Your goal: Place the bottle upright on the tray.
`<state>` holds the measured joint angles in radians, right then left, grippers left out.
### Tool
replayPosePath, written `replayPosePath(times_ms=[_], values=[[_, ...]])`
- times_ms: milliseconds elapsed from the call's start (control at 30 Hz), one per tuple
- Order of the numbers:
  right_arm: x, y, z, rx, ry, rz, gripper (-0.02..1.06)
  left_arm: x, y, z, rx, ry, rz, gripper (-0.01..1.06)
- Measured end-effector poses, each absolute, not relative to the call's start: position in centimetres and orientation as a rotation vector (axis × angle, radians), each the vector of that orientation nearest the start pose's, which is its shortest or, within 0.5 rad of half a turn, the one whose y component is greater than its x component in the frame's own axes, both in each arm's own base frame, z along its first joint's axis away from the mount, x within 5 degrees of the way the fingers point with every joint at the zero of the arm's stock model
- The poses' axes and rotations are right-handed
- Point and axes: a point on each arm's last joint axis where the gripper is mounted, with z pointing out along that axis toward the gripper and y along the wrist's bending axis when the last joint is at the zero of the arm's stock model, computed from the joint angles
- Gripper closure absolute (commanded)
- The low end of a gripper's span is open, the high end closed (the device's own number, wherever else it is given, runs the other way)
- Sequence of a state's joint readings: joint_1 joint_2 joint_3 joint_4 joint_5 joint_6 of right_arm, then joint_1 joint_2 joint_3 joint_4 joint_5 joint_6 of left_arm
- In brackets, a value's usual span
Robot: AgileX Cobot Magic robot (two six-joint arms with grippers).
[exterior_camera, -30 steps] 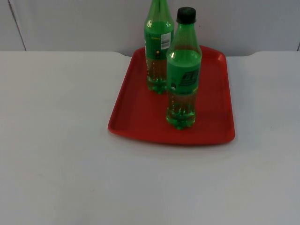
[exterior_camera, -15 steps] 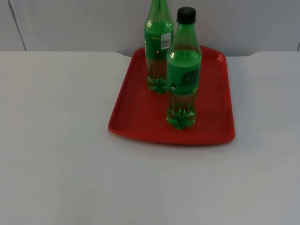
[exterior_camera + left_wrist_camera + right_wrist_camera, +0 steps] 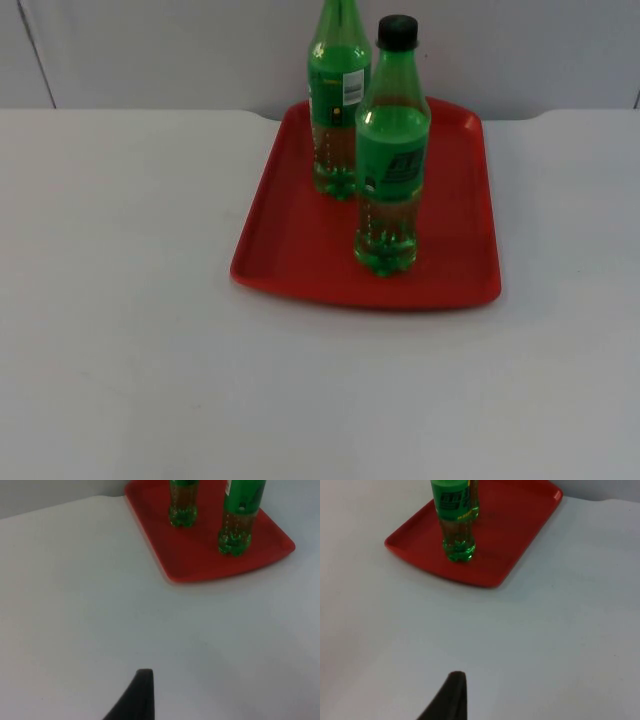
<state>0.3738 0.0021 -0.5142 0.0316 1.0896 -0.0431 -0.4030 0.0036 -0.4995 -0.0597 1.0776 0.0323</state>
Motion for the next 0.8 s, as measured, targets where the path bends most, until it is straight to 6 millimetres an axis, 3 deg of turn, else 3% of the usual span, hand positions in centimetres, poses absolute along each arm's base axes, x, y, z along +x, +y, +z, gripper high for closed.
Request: replayPosePath(times_ms=[800], values=[[-0.79, -0.03, 27.89, -0.431, 2.024, 0.242, -0.01, -0.65, -0.24, 27.59, 0.452, 2.028, -0.299, 0.00]])
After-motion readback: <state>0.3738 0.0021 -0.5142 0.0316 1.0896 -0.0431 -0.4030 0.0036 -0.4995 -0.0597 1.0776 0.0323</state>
